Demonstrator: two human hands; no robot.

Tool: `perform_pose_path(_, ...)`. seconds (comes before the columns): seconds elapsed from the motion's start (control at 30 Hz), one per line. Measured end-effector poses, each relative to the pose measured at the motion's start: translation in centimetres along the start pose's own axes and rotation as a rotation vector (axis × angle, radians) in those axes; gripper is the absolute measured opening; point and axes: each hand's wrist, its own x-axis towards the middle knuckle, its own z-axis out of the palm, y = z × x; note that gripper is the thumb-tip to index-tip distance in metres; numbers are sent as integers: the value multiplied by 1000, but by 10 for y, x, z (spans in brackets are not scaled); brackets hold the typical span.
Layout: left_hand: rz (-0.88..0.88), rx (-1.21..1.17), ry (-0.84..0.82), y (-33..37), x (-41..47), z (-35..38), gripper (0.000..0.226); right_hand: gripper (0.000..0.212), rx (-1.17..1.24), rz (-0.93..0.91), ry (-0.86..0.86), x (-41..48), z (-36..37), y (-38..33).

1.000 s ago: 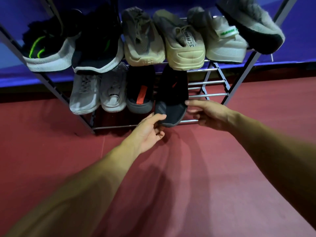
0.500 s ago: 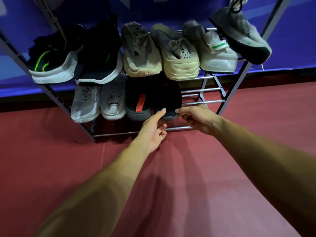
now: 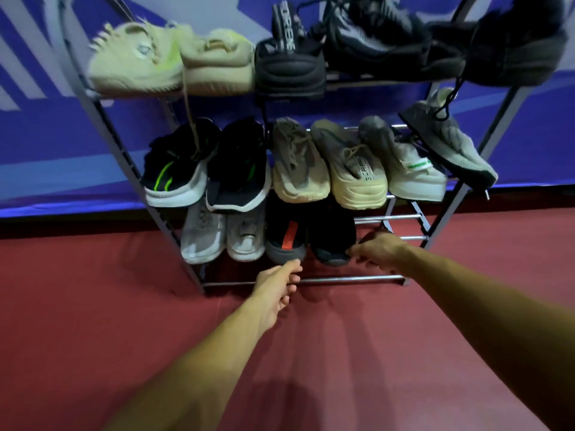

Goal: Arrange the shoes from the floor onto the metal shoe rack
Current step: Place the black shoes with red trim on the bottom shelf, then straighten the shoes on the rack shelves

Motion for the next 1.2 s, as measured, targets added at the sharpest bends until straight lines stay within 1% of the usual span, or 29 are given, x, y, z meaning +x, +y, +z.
perform_pose_path(0.07,-13,36,-23,3,-8,-7,18,33,-150,-5,-7,-12,-3,-11)
perform_pose_path(0.13,-14,66,-34,7,-16,-14,18,29,-201,-6,-26,-26,-4,-22)
perform_pose_path(0.23,0,148,-42,17,-32,-23,17,17,-217,-37,-40,-47,-6,-33)
perform_pose_path(0.3,33,240,-34,27,-45,-28,13,10,-221,-63,-58,-61,-7,-40)
perform_pose_path(0.33,63,292,-27,33,-51,-31,11,9,-223,-81,-64,-68,-7,-44)
perform_pose_path(0.43,136,456,-9,55,-70,-42,10,18,-232,-137,-78,-91,-6,-59)
perform_pose_path(0.53,181,620,-8,80,-93,-59,13,11,-241,-181,-58,-114,-5,-72)
perform_pose_path(0.6,218,677,15,98,-109,-72,15,12,-233,-206,-47,-133,-5,-84)
perform_pose_path(0.7,319,689,81,125,-134,-87,19,14,-207,-241,12,-161,-4,-102)
perform_pose_path(0.83,440,603,118,149,-166,-89,23,19,-165,-268,90,-192,4,-128)
perform_pose_path(0.93,530,699,161,160,-182,-82,27,21,-311,-311,92,-213,9,-146)
perform_pose_path(1.0,579,756,198,165,-190,-71,26,21,-365,-357,142,-224,5,-156)
perform_pose_path(1.07,621,763,257,168,-198,-57,23,21,-370,-395,176,-232,-3,-161)
perform_pose_path(1.13,646,723,318,168,-202,-47,19,29,-335,-412,196,-235,-15,-164)
perform_pose_path(1.2,632,677,349,169,-205,-43,20,34,-289,-426,193,-237,-27,-169)
